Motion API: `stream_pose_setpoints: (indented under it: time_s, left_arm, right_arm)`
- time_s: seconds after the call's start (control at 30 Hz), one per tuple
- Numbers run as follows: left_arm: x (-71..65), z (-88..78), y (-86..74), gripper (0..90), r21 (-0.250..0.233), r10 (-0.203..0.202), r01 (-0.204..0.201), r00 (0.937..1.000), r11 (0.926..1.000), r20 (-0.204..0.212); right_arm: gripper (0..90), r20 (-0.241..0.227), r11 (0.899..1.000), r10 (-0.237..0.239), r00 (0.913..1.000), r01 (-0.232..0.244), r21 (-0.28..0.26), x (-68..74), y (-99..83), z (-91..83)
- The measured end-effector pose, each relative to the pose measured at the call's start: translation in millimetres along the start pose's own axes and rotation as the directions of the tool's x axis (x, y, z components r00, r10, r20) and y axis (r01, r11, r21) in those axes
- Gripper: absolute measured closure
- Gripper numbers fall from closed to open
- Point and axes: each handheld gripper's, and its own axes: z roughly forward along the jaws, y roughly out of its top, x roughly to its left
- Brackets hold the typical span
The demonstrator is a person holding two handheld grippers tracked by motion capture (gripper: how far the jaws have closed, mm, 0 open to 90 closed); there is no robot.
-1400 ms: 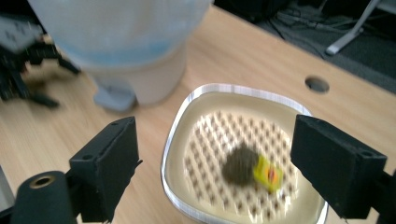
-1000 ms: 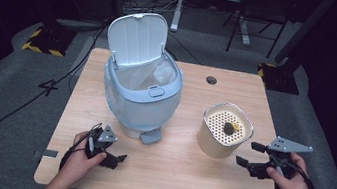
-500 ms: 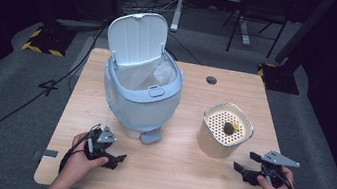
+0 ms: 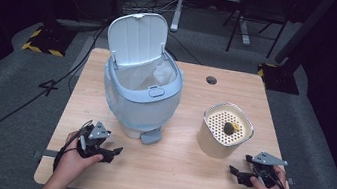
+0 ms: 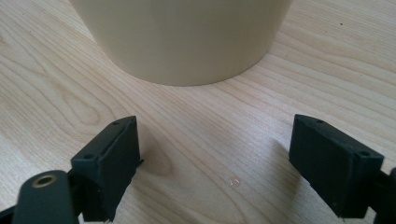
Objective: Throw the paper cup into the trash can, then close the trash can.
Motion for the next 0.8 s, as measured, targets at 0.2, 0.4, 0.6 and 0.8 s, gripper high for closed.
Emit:
stream_pose_setpoints:
  time_s: [0.2,0.4,0.6,0.8]
  left_arm:
    - [0.7,-26.8,14.5,23.9,-0.076,-0.007,0.009,0.9995,0.9971,0.029]
    - [-3.3,-61.9,32.8,24.3,-0.137,0.018,-0.024,0.9991,0.9903,-0.039]
    - [2.0,-84.9,54.1,25.4,-0.163,0.054,-0.057,0.9983,0.9851,-0.023]
    - [5.9,-108.5,80.5,27.5,-0.206,0.082,-0.077,0.9965,0.9756,0.015]
  right_arm:
    - [15.4,0.0,1.0,0.003,1.0,-0.003,0.004,-0.2,0.1,0.2]
    - [13.6,0.006,1.0,0.011,0.9999,-0.011,0.005,0.1,1.9,2.7]
    - [13.6,0.007,1.0,0.011,0.9999,-0.011,0.005,0.0,1.8,2.8]
    - [13.7,0.006,1.0,0.01,0.9999,-0.01,0.004,-0.1,1.8,2.8]
